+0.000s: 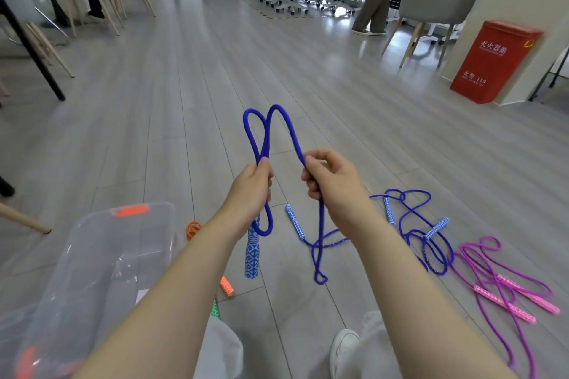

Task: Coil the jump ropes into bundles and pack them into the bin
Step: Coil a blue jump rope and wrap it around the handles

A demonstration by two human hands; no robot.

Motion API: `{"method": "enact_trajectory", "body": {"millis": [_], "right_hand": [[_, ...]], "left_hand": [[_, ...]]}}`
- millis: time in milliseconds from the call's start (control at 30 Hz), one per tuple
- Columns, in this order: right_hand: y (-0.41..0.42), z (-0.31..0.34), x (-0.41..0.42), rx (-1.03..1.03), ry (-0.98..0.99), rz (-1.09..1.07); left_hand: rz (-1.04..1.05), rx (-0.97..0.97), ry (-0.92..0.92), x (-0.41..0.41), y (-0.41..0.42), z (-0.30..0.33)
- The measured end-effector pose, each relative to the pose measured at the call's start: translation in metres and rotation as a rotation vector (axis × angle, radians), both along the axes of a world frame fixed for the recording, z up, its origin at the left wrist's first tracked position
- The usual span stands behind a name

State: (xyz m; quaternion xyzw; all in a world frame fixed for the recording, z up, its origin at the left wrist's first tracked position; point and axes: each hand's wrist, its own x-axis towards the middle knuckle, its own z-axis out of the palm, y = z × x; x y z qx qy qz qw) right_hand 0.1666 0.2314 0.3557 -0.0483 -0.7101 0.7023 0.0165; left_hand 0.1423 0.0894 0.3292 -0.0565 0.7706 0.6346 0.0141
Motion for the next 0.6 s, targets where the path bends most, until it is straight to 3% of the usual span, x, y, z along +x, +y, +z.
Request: {"method": "enact_trajectory", "body": {"millis": [333,600], "right_hand": [[-0.016,-0.004,0.003,0.033,-0.033,-0.004],[-0.013,-0.005,0.003,0.205,0.012,0.067]], "left_hand": [[-0.193,-0.018,0.05,0.011,0.006,0.004],[-0.182,-0.113,0.141,0.012,0.004,0.001]]}}
